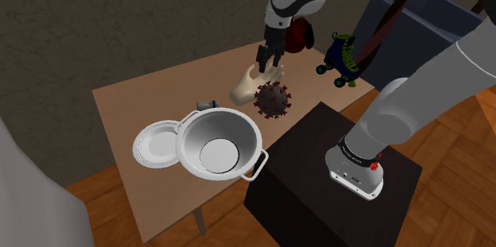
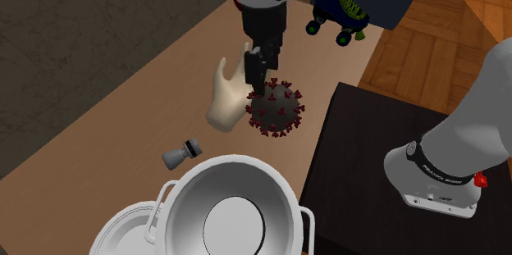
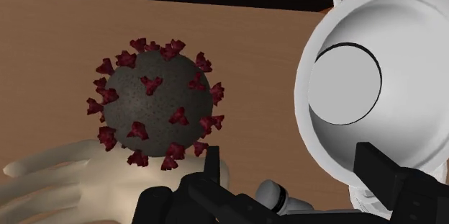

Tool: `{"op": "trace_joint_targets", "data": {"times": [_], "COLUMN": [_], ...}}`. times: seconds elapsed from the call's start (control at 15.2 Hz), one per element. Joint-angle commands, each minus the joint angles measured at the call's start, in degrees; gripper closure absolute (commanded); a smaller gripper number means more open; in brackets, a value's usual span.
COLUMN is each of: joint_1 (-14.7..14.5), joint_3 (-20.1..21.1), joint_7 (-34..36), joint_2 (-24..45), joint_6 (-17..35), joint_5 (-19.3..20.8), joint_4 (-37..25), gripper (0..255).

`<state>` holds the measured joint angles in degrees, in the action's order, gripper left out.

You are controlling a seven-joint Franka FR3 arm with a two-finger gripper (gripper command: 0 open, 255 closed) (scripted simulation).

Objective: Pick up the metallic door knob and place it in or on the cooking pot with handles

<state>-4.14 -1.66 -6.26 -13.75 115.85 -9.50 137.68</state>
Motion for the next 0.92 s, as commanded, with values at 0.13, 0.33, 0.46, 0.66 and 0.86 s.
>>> {"op": "trace_joint_targets", "data": {"times": [0.13, 0.33, 0.46, 0.66, 0.86], "joint_1": [-0.92, -1.51, -1.85, -2.30, -2.74], "joint_3": [0.63, 1.17, 1.55, 2.12, 2.65], "joint_7": [-1.01, -1.62, -1.95, -2.33, -2.53], "joint_2": [9.30, 16.11, 20.65, 27.45, 34.22], "joint_6": [5.48, 8.59, 10.32, 12.40, 13.85], "joint_5": [-1.18, -1.93, -2.33, -2.75, -2.94], "joint_4": [-3.53, -7.00, -9.66, -14.18, -19.32], "gripper": [0, 0, 0, 0, 0]}}
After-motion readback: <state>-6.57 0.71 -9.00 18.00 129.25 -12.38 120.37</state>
